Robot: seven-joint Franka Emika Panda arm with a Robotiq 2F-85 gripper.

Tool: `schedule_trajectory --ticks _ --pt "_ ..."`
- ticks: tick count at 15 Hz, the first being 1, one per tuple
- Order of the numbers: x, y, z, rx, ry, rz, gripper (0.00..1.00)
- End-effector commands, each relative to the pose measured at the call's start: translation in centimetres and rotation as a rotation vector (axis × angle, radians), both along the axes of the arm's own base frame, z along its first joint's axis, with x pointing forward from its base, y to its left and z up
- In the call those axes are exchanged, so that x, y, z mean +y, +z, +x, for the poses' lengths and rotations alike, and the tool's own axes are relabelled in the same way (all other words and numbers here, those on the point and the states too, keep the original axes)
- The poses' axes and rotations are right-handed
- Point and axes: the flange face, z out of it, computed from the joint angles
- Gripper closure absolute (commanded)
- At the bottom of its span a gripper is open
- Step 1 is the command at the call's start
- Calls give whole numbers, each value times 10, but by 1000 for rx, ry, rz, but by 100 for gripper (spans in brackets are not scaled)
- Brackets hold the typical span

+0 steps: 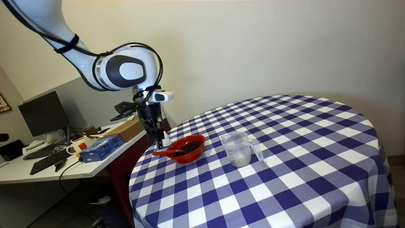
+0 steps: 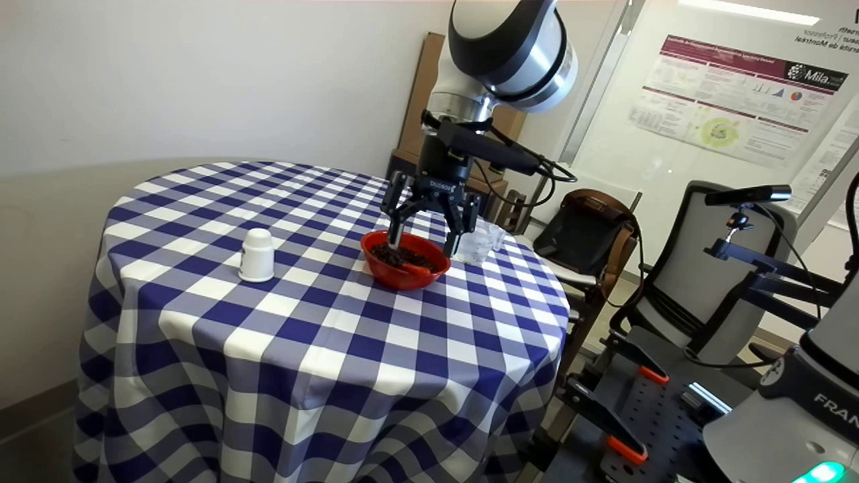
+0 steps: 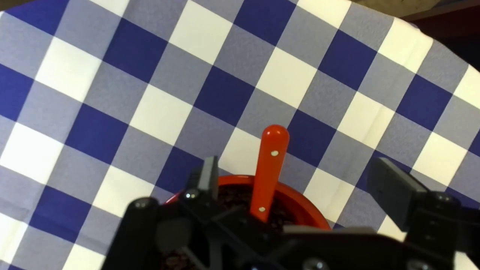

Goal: Spoon some of the content in the orange bowl and pour it into the transparent container

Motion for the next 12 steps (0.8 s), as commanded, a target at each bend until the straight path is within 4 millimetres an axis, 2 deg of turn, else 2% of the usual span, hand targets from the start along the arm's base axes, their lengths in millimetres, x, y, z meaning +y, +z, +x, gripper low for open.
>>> schedule_trajectory --ticks 1,3,4,5,8,12 --pt "2 -19 17 13 -35 -5 1" --pt "2 -27 18 27 -37 -2 1" --pt "3 -30 18 33 -36 -1 8" --pt "4 -33 18 38 -33 0 26" --pt "5 -36 17 42 -25 0 45" --pt "3 -30 18 36 -21 3 76"
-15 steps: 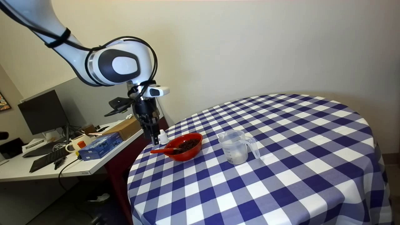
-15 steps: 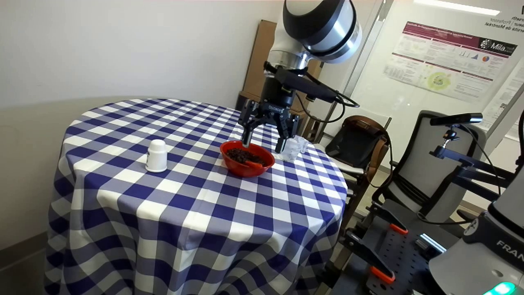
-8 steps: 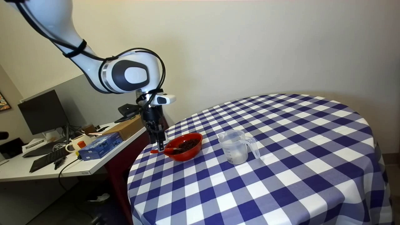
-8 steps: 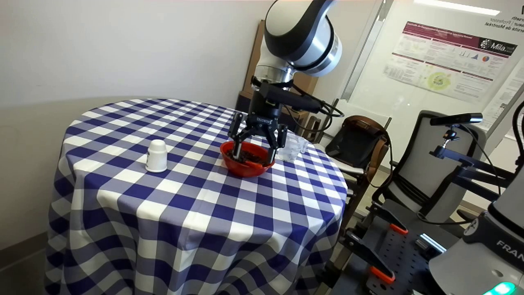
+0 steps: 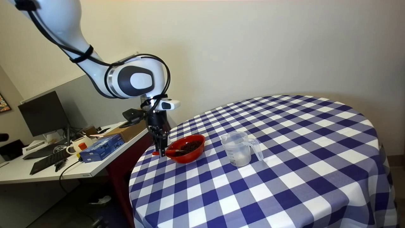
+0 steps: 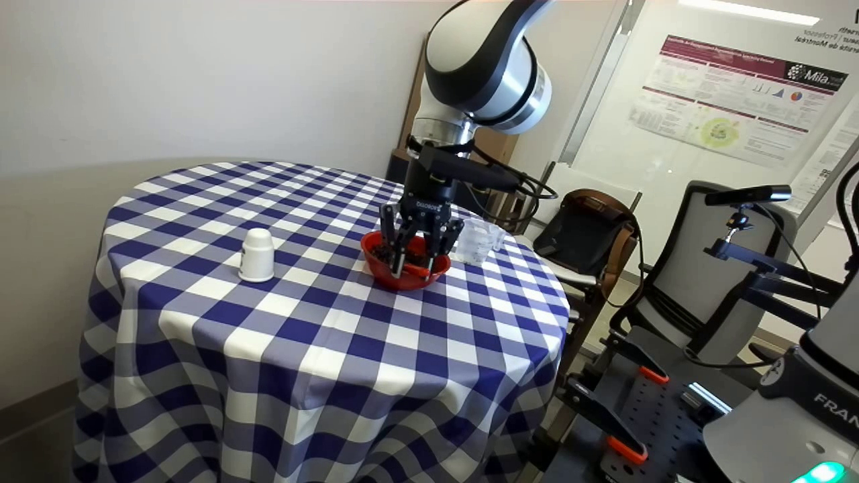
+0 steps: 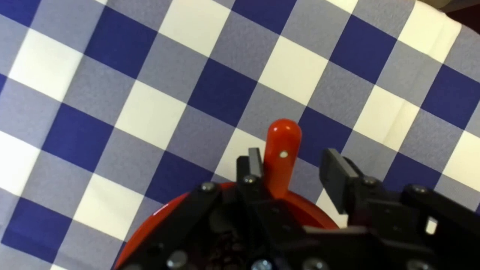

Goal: Spoon some of the content in the orange bowl and pour it into the transparent container

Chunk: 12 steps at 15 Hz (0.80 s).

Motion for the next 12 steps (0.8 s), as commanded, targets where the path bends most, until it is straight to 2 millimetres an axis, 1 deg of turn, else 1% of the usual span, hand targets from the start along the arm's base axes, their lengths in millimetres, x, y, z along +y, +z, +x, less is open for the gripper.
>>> schedule_trajectory --ticks 1,2,3,4,5,12 --pt "1 6 5 -11 -8 7 85" --pt "1 7 5 -13 -8 8 92" --pt "0 8 5 -14 -9 8 94" --pt "-1 9 5 -15 -9 9 93" --pt "-2 10 5 -16 -10 11 90" --pt "-12 13 2 -18 -18 18 90"
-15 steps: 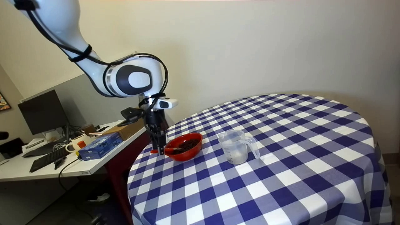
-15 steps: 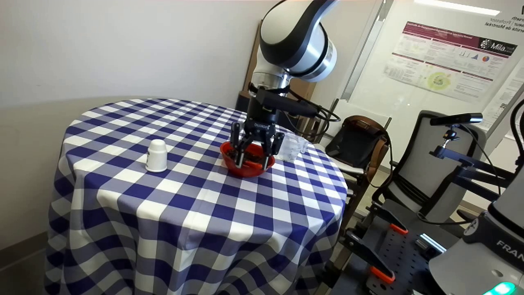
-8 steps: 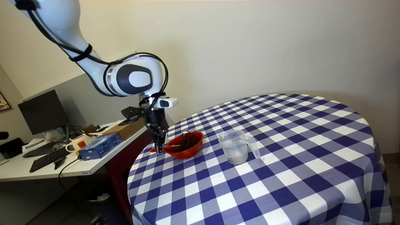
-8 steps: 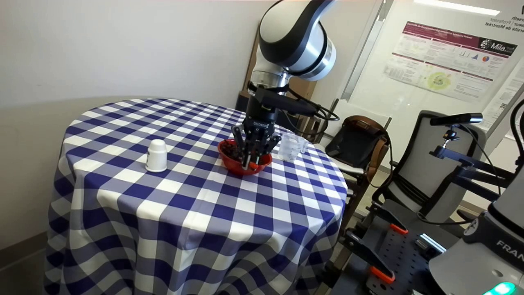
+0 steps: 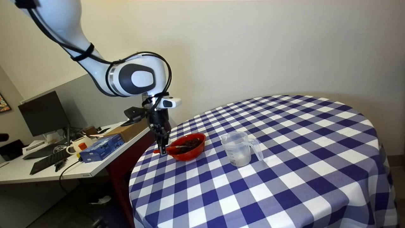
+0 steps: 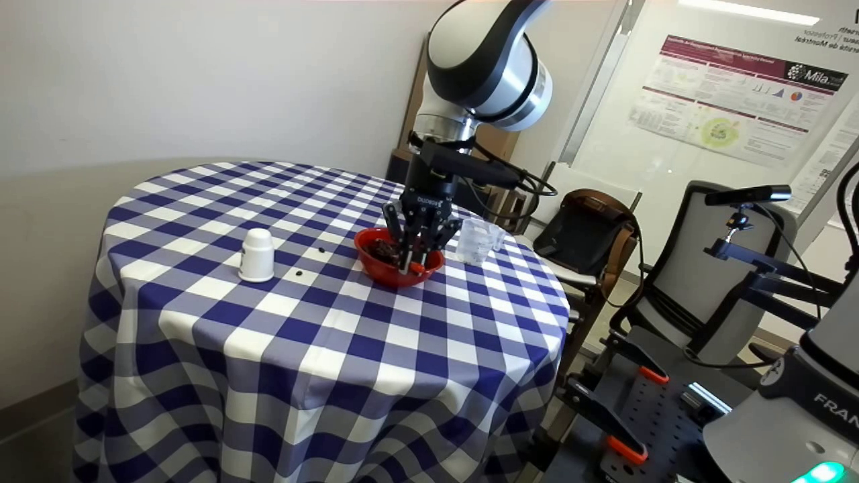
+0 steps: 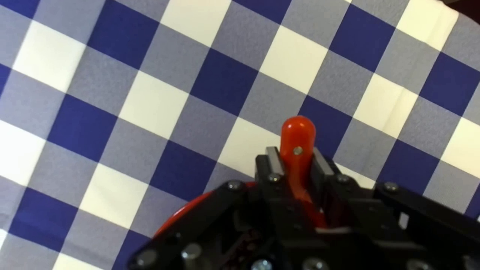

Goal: Spoon some of the content in the orange bowl and pour it into the transparent container

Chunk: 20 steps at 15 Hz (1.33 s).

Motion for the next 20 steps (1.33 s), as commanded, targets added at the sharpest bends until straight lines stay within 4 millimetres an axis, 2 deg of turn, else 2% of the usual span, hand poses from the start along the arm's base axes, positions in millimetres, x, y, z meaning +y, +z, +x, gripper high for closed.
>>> schedule_trajectory --ticks 1,8,12,20 --pt "-6 8 -5 -3 -3 18 90" --pt "2 0 -33 23 83 -30 90" --pt "0 8 -42 18 113 -47 90" --pt "-15 30 -45 -12 125 -47 90"
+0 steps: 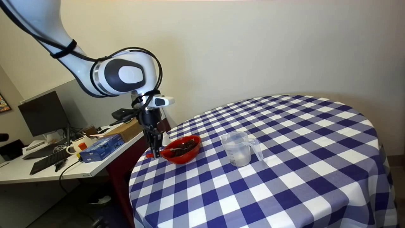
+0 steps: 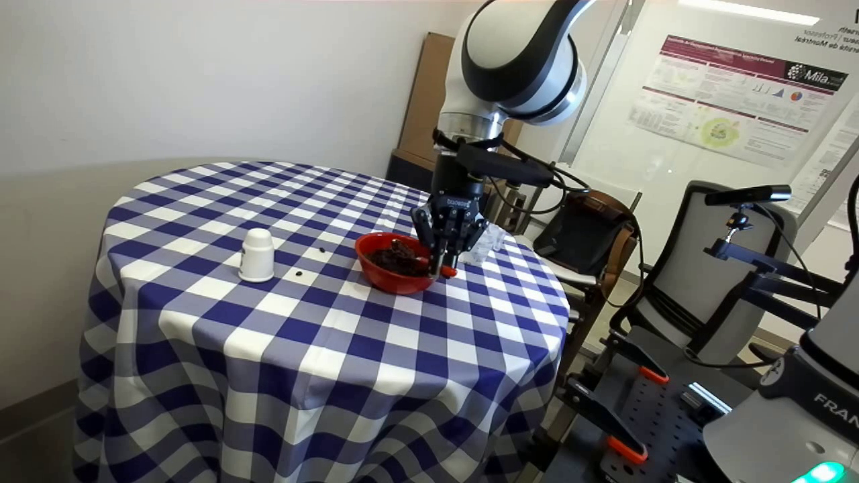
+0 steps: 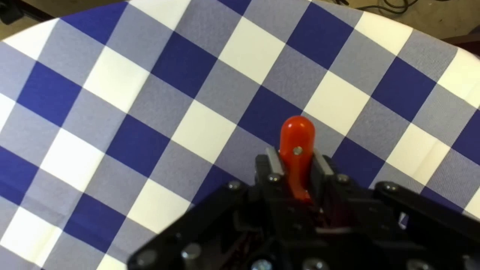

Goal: Spoon some of the content in the orange bowl and pour it into the transparent container

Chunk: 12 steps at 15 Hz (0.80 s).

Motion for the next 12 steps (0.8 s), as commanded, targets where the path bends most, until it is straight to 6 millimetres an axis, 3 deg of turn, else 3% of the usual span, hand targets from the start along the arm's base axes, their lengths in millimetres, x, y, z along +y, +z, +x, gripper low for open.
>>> schedule_trajectory --ticks 1,12 --pt "-13 19 -6 -22 21 2 90" --pt "-66 71 -4 -98 -27 -3 90"
